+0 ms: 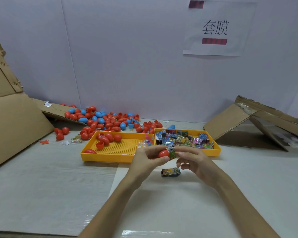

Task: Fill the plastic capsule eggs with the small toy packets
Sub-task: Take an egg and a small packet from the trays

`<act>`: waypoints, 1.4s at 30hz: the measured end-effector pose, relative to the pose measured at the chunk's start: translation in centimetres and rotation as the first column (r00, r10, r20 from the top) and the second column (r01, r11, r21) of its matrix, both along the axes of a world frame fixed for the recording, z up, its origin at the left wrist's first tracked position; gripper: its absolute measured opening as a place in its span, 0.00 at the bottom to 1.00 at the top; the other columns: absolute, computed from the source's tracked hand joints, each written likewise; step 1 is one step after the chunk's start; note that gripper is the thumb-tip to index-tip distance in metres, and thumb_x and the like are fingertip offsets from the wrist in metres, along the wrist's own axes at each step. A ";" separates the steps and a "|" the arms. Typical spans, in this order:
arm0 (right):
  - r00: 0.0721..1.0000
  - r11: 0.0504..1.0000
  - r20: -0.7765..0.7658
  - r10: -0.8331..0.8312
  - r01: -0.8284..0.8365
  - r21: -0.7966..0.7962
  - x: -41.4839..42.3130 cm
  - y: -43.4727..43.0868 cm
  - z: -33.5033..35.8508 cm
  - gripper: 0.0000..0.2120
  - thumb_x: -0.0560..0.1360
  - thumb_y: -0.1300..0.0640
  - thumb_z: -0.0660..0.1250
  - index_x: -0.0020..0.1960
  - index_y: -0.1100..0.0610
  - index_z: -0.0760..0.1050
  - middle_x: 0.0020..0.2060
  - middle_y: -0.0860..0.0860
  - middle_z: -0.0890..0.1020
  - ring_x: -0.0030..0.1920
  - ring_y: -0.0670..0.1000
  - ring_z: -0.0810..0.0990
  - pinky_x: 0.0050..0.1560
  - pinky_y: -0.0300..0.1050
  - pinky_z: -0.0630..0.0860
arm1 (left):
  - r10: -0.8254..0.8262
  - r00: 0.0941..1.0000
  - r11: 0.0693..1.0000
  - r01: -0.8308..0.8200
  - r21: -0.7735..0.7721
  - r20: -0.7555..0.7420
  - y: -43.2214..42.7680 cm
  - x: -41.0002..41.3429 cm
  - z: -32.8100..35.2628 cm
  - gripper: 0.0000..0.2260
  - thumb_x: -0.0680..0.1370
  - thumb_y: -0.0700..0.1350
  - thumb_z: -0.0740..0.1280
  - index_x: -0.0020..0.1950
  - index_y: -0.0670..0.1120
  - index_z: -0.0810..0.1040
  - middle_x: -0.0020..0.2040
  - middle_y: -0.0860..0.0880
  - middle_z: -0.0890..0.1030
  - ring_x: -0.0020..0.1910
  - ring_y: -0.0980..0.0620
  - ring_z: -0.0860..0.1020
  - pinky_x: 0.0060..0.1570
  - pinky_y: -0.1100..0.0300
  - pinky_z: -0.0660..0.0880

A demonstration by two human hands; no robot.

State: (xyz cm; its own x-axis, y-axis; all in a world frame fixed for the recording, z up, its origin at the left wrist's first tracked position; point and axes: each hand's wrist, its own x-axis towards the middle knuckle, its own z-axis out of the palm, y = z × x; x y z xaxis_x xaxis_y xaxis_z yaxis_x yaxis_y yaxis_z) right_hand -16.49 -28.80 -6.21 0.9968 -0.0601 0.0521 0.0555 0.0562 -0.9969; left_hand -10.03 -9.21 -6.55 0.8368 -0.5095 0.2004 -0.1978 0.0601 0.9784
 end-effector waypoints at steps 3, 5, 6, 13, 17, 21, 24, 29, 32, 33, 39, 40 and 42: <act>1.000 0.999 0.007 -0.029 0.029 -0.017 0.1 0.1 -0.1 0.12 0.72 0.56 0.75 0.55 0.56 0.85 0.44 0.55 0.84 0.40 0.52 0.82 0.40 0.43 0.76 | -0.002 1.000 1.000 0.002 0.011 0.005 -0.1 0.0 0.1 0.14 0.73 0.38 0.77 0.56 0.51 0.84 0.54 0.50 0.85 0.53 0.53 0.84 0.48 0.64 0.80; 0.998 0.998 0.028 -0.064 0.065 -0.027 0.2 0.1 -0.2 0.09 0.73 0.59 0.74 0.52 0.57 0.86 0.42 0.56 0.84 0.39 0.52 0.82 0.40 0.43 0.76 | -0.002 1.000 1.000 0.002 0.013 0.008 -0.1 0.0 0.1 0.13 0.72 0.38 0.78 0.53 0.53 0.84 0.52 0.51 0.85 0.50 0.54 0.84 0.46 0.64 0.80; 0.996 0.996 0.045 -0.083 0.084 -0.036 0.3 0.0 -0.3 0.08 0.74 0.61 0.72 0.52 0.58 0.86 0.42 0.57 0.84 0.38 0.53 0.82 0.40 0.43 0.77 | -0.004 1.000 1.000 0.004 0.011 0.009 -0.2 -0.1 0.0 0.13 0.72 0.38 0.78 0.52 0.53 0.84 0.51 0.52 0.85 0.49 0.56 0.84 0.44 0.65 0.80; 0.964 0.974 0.163 -0.213 0.221 -0.038 0.2 -0.2 -0.3 0.11 0.74 0.69 0.71 0.46 0.55 0.86 0.45 0.57 0.86 0.39 0.53 0.83 0.40 0.41 0.80 | 0.025 0.999 0.999 -0.026 0.045 0.023 -0.2 0.1 -0.2 0.14 0.70 0.38 0.79 0.51 0.51 0.84 0.49 0.51 0.86 0.48 0.55 0.85 0.46 0.61 0.82; 0.968 0.977 0.181 -0.172 0.191 -0.096 0.1 0.0 -0.1 0.10 0.70 0.52 0.77 0.50 0.51 0.86 0.49 0.55 0.86 0.44 0.53 0.84 0.42 0.41 0.80 | 0.027 0.997 0.994 -0.035 0.105 0.076 -0.3 0.1 -0.4 0.13 0.69 0.38 0.80 0.51 0.49 0.84 0.48 0.51 0.86 0.50 0.54 0.84 0.51 0.57 0.83; 0.973 0.970 0.208 -0.099 0.141 -0.199 0.1 0.5 -0.3 0.09 0.70 0.51 0.77 0.49 0.50 0.86 0.47 0.51 0.86 0.44 0.49 0.84 0.41 0.41 0.79 | 0.024 0.992 0.991 -0.040 0.127 0.126 -0.3 0.1 -0.5 0.14 0.69 0.37 0.80 0.52 0.46 0.85 0.48 0.50 0.86 0.50 0.54 0.84 0.51 0.57 0.83; 0.969 0.964 0.228 -0.099 0.150 -0.221 0.2 0.7 -0.6 0.06 0.68 0.53 0.78 0.45 0.50 0.86 0.44 0.52 0.86 0.43 0.50 0.84 0.41 0.42 0.79 | 0.031 0.989 0.992 -0.048 0.114 0.142 -0.3 0.1 -0.4 0.17 0.69 0.37 0.80 0.54 0.50 0.83 0.48 0.52 0.86 0.49 0.57 0.84 0.51 0.59 0.82; 0.962 0.961 0.244 -0.123 0.177 -0.211 0.2 0.6 -0.4 0.06 0.67 0.53 0.76 0.43 0.51 0.86 0.41 0.52 0.85 0.41 0.49 0.83 0.41 0.42 0.80 | 0.085 0.981 0.987 -0.107 0.123 0.174 -0.3 0.1 -0.6 0.16 0.68 0.39 0.81 0.51 0.52 0.82 0.47 0.55 0.85 0.49 0.60 0.83 0.50 0.61 0.82; 0.962 0.961 0.247 -0.120 0.175 -0.216 0.2 0.7 -0.4 0.05 0.67 0.54 0.76 0.43 0.52 0.86 0.41 0.53 0.85 0.41 0.49 0.82 0.41 0.41 0.79 | 0.081 0.980 0.984 -0.107 0.143 0.181 -0.4 0.1 -0.6 0.16 0.68 0.38 0.81 0.50 0.51 0.81 0.47 0.55 0.84 0.48 0.60 0.83 0.48 0.63 0.81; 0.962 0.960 0.247 -0.115 0.171 -0.220 0.2 0.7 -0.4 0.04 0.69 0.56 0.76 0.43 0.52 0.86 0.41 0.53 0.85 0.40 0.49 0.82 0.41 0.40 0.78 | 0.076 0.981 0.984 -0.103 0.145 0.179 -0.3 0.1 -0.6 0.16 0.68 0.38 0.81 0.50 0.51 0.81 0.47 0.55 0.84 0.48 0.60 0.83 0.47 0.63 0.81; 0.965 0.968 0.250 -0.076 0.131 -0.214 0.1 0.7 -0.4 0.05 0.68 0.55 0.77 0.44 0.53 0.86 0.42 0.53 0.86 0.42 0.49 0.84 0.42 0.38 0.78 | 0.055 0.980 0.983 -0.087 0.162 0.190 -0.3 0.2 -0.7 0.17 0.68 0.37 0.81 0.52 0.49 0.81 0.47 0.54 0.84 0.47 0.60 0.83 0.46 0.64 0.81; 0.965 0.969 0.251 -0.071 0.127 -0.213 0.2 0.7 -0.5 0.06 0.68 0.55 0.77 0.44 0.53 0.86 0.43 0.54 0.86 0.43 0.49 0.84 0.42 0.38 0.78 | 0.051 0.980 0.983 -0.083 0.164 0.190 -0.3 0.2 -0.7 0.17 0.68 0.37 0.81 0.52 0.49 0.81 0.47 0.54 0.84 0.47 0.60 0.83 0.46 0.65 0.81; 0.966 0.969 0.251 -0.065 0.121 -0.215 0.2 0.7 -0.5 0.06 0.68 0.56 0.77 0.45 0.54 0.86 0.43 0.55 0.86 0.43 0.50 0.84 0.42 0.38 0.78 | 0.043 0.981 0.983 -0.076 0.167 0.191 -0.3 0.2 -0.7 0.16 0.68 0.37 0.81 0.52 0.48 0.81 0.47 0.52 0.85 0.47 0.58 0.84 0.47 0.64 0.81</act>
State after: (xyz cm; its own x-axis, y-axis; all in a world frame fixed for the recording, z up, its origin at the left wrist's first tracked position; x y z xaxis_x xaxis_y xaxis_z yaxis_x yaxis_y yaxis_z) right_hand -16.32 -28.07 -6.68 0.9434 -0.1104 0.3126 0.2893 -0.1861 -0.9390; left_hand -9.85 -9.54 -7.29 0.8228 -0.5006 0.2690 -0.3754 -0.1235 0.9186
